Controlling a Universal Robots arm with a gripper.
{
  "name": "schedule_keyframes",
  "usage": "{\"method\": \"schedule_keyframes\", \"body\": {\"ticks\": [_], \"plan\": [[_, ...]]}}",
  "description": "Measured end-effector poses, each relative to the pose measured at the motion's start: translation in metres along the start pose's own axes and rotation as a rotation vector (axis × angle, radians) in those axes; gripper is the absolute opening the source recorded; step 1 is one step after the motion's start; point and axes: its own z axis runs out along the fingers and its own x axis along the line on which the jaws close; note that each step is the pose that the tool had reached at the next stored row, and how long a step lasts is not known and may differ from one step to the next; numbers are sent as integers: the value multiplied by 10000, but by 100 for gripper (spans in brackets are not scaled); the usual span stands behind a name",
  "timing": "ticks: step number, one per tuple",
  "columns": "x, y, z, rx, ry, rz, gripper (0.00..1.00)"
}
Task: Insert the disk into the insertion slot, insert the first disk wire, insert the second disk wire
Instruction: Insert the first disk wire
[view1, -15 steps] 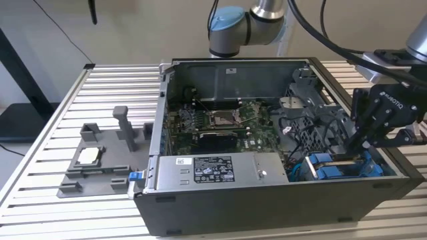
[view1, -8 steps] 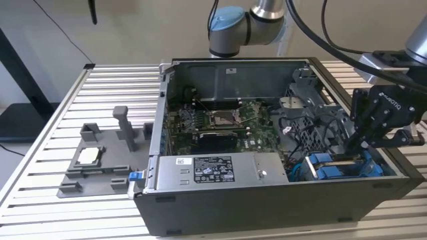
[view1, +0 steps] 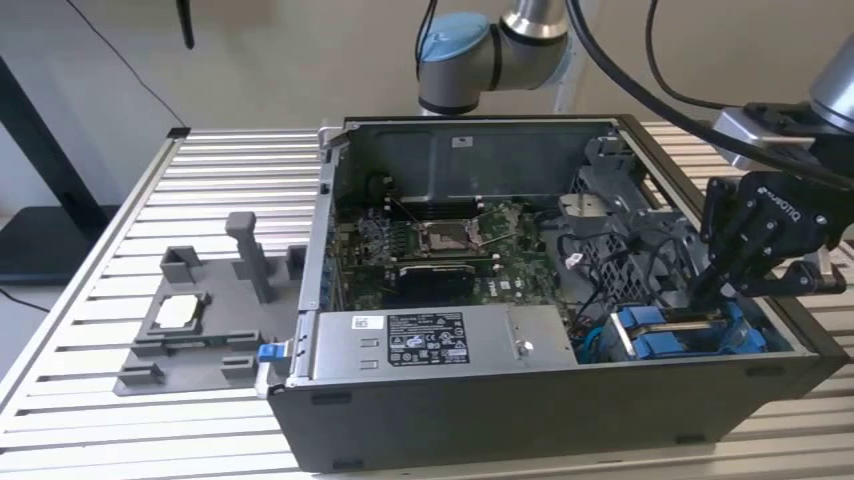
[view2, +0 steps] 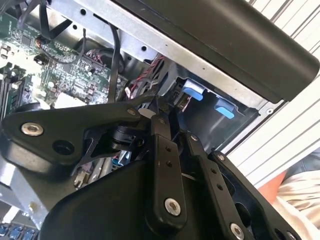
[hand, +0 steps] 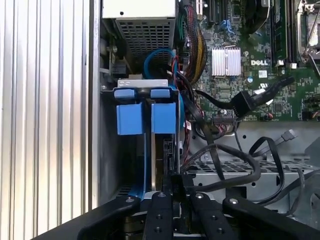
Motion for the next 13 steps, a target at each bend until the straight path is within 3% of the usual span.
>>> {"method": "schedule_keyframes", "body": {"ticks": [9,13], "plan": [[4,-9,22,24,-12,43,19],[5,-7,-11,20,-67,46,19]]}}
